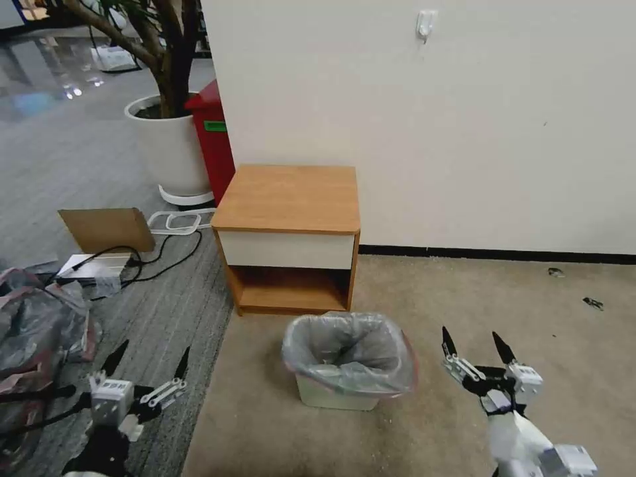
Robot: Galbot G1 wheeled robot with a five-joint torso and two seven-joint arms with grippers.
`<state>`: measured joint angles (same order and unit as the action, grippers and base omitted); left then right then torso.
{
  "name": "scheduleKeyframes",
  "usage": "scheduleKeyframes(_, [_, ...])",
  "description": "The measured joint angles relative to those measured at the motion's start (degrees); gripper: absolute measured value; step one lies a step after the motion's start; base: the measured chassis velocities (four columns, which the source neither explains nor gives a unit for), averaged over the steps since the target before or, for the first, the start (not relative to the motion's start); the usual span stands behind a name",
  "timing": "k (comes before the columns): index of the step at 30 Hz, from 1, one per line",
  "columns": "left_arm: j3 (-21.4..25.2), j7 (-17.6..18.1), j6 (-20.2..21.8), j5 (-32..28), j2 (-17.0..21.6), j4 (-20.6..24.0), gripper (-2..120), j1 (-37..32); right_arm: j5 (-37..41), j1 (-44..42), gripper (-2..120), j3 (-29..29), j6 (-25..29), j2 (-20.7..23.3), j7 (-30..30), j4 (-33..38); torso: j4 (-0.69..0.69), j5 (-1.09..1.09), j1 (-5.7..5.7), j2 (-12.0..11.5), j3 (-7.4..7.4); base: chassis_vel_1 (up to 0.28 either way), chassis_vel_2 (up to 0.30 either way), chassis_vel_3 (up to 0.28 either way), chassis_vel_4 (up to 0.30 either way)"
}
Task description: Pick up the garbage bag from the table and place it over the trash can.
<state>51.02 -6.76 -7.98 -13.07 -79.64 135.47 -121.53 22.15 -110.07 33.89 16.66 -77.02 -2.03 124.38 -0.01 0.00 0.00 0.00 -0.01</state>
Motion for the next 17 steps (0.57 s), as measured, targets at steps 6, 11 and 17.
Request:
scheduleKeyframes(6, [-0.02, -0.01, 0.27, -0.01, 0.02, -0.07, 100, 0.24, -0.27, -0.05, 100, 0.01, 0.3, -0.02, 0.02, -0.07, 0.0, 0.0, 0.0, 0.0, 0.0, 0.0, 0.0, 0.0, 0.0])
scheduleKeyframes(11, [-0.15, 0.01, 0.44, -0.08, 0.09, -0.14, 100, 0.39, -0.32, 0.06, 100, -0.01, 0.25, 0.02, 0.02, -0.07, 0.0, 0.0, 0.0, 0.0, 0.0, 0.0, 0.0, 0.0, 0.0])
scheduleKeyframes(17, [-0.26, 0.13, 0.55, -0.17, 0.13, -0.21, 100, 0.51, -0.37, 0.13, 100, -0.05, 0.08, 0.07, 0.02, -0.06, 0.0, 0.0, 0.0, 0.0, 0.0, 0.0, 0.0, 0.0, 0.0])
